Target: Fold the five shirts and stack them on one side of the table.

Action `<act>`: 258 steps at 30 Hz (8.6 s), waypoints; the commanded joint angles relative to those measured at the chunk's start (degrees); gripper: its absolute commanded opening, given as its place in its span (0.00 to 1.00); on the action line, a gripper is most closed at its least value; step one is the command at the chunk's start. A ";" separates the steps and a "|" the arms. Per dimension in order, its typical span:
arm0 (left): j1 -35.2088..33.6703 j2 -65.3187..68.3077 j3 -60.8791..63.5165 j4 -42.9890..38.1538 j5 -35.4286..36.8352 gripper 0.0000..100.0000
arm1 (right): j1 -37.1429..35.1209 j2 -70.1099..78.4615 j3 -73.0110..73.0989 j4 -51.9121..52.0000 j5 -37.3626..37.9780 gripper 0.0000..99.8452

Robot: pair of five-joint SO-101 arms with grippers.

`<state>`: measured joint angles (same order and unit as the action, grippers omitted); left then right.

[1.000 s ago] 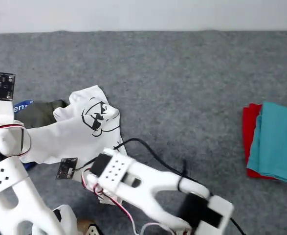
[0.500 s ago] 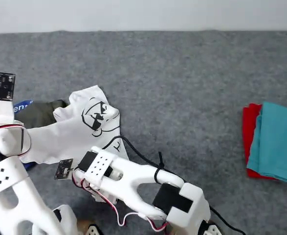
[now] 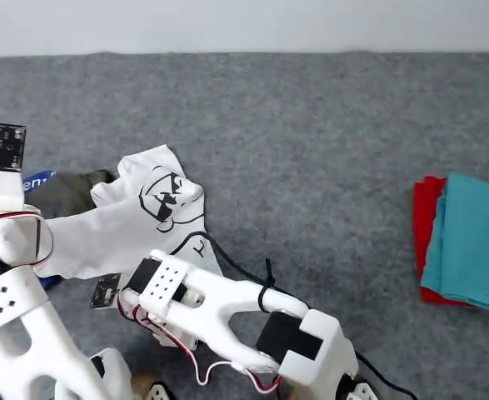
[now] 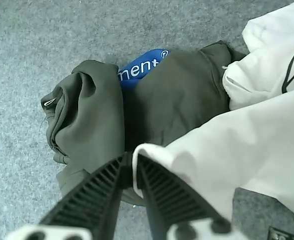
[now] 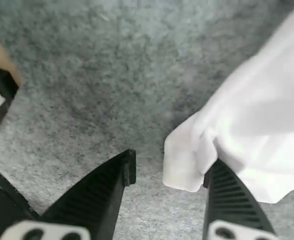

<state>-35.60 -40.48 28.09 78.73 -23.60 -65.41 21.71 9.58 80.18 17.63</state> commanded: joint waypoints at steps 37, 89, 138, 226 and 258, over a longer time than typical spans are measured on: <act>18.37 -1.23 -15.78 9.14 5.89 0.01 | 40.92 -54.37 -9.32 -0.31 11.34 0.01; 26.20 -1.23 -41.54 9.93 2.46 0.01 | 76.88 -76.09 -8.44 -16.04 17.76 0.01; 25.93 -2.99 -71.96 11.78 -0.26 0.01 | 85.67 -100.35 -7.12 -12.35 25.85 0.01; 53.63 56.62 -33.27 -3.16 2.90 0.01 | 73.19 -100.97 58.81 -54.20 40.88 0.01; 33.93 44.31 -40.48 -22.86 -0.70 0.01 | 69.49 -54.73 34.11 -68.18 34.29 0.01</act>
<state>-1.23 2.24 -6.81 57.45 -23.69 4.75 -39.47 52.84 12.84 54.11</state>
